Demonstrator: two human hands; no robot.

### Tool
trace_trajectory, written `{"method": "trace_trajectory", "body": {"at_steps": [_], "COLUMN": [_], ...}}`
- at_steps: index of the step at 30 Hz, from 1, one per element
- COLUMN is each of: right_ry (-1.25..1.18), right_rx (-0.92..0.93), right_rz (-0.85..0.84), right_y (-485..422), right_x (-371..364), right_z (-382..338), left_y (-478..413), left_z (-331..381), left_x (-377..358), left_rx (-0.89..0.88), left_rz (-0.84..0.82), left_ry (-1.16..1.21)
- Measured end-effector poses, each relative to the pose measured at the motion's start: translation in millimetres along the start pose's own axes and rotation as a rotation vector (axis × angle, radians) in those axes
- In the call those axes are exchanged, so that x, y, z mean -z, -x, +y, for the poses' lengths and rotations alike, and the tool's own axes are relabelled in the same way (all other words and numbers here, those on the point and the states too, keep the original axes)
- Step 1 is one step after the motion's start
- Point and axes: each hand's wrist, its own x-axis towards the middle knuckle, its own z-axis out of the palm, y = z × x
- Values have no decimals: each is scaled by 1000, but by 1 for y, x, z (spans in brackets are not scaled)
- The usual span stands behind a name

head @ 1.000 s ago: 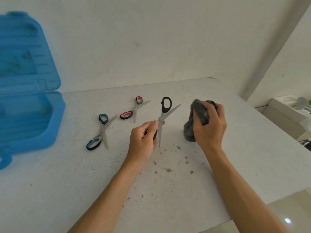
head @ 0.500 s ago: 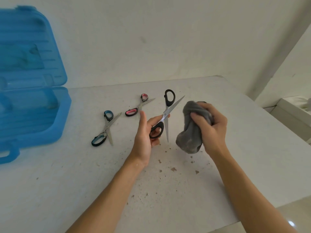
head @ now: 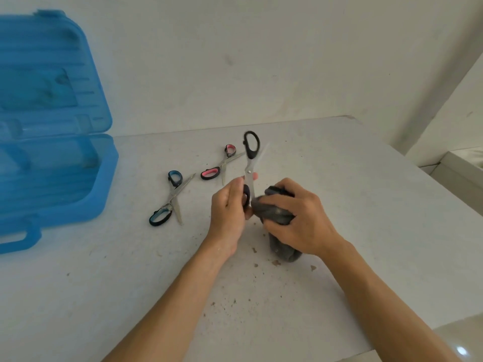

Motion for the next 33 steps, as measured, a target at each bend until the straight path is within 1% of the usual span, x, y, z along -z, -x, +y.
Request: {"method": "trace_trajectory", "body": {"at_steps": [1, 2, 3, 7, 8, 10, 12, 15, 18, 22, 25, 28, 33], "right_ry": [24, 35, 33, -49, -85, -122, -134, -150, -126, -121, -45, 68, 174], "right_rx": [-5, -23, -52, -183, -192, -157, -98, -61, -64, -98, -118, -82, -17], "right_rz": [-41, -43, -7, 269, 320, 361, 351, 303, 268, 296, 347, 373, 269], "right_y": [1, 2, 1, -1, -1, 0, 1, -1, -2, -2, -2, -2, -5], "right_x": [3, 5, 9, 18, 19, 20, 18, 15, 13, 12, 10, 3, -1], "right_z": [1, 4, 6, 12, 11, 8, 4, 1, 0, 3, 4, 4, 0], "left_y": [-2, -5, -6, -9, -10, -9, -9, -8, -6, -5, -4, 0, 3], "left_z": [1, 2, 2, 1, 1, 1, 1, 4, 8, 8, 8, 8, 10], "left_x": [3, 6, 9, 10, 10, 9, 9, 9, 7, 7, 6, 1, -1], "left_rx": [-8, -13, -12, 0, 3, 0, -13, -12, 16, 29, 36, 32, -59], "left_rz": [13, 26, 35, 37, 32, 10, -4, -16, -17, -14, 4, 18, 45], "left_ry": [4, 12, 25, 57, 67, 86, 99, 145, 191, 205, 187, 150, 61]}}
